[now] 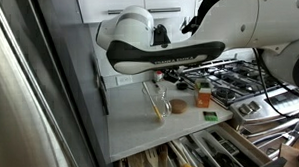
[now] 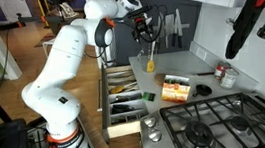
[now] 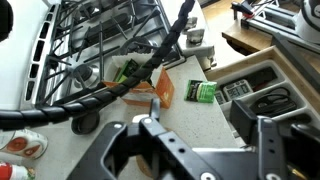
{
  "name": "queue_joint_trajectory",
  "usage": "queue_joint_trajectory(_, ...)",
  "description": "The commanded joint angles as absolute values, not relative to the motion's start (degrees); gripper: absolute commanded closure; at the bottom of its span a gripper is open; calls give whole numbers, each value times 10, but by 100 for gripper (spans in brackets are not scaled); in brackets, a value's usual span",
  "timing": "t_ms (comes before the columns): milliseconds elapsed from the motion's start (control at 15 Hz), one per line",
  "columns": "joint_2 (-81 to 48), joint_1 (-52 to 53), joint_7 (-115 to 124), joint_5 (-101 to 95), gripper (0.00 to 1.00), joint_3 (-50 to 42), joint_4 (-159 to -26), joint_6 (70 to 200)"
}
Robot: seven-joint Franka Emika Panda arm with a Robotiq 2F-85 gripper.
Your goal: Remove the lid from the glass jar then put one spatula from the drawer in the jar.
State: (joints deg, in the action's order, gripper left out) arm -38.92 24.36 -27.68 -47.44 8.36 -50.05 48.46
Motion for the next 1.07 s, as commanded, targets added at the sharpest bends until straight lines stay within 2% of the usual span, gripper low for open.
queue_joint_trajectory(0, -370, 241, -267, -441, 0, 72, -491, 481)
queue_joint_trajectory(600, -246, 192, -157, -206, 0, 84, -476, 500)
queue_joint_trajectory(1000, -136, 163, -49, -82, 0, 80, -569, 656)
